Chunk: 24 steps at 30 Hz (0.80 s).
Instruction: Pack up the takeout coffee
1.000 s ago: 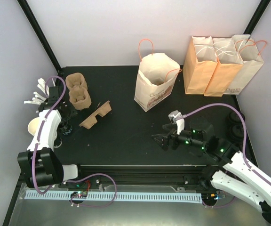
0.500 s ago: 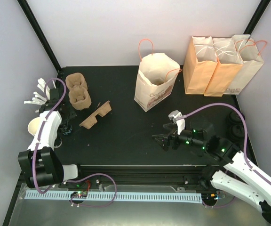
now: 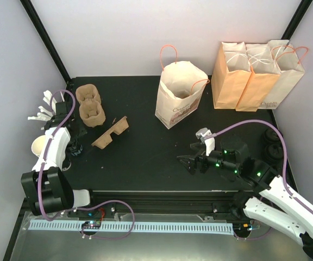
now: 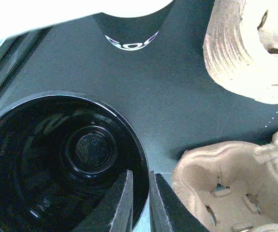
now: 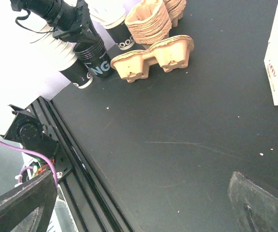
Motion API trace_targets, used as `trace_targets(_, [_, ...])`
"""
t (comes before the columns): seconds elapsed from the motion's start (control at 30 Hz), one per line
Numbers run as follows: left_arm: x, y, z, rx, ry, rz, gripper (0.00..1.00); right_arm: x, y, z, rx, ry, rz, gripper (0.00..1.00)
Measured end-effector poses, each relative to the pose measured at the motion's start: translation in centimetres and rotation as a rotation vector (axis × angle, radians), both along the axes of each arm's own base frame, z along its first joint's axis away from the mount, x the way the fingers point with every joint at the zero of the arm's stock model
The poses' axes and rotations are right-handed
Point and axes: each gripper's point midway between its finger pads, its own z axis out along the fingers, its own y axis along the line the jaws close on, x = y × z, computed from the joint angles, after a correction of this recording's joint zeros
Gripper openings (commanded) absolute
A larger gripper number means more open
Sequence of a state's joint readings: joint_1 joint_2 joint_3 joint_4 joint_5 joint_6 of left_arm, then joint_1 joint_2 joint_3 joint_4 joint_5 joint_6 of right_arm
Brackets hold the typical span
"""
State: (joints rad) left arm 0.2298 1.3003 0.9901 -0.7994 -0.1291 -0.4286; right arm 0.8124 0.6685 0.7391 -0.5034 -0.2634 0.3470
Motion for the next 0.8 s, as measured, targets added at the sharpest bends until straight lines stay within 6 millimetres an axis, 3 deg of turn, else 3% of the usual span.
trace_targets(0.17, [0.2, 0.0, 0.0, 0.001, -0.003, -0.011, 0.02, 0.0, 0.0, -0.1, -0.001, 0.003, -0.001, 1.0])
trace_targets(0.73, [0.3, -1.3, 0.7, -0.043, -0.045, -0.064, 0.02, 0.2, 0.2, -0.6, -0.016, 0.017, -0.001, 1.0])
trace_targets(0.8, [0.2, -1.3, 0.8, -0.043, -0.043, -0.067, 0.05, 0.2, 0.2, -0.6, -0.017, 0.018, -0.001, 1.0])
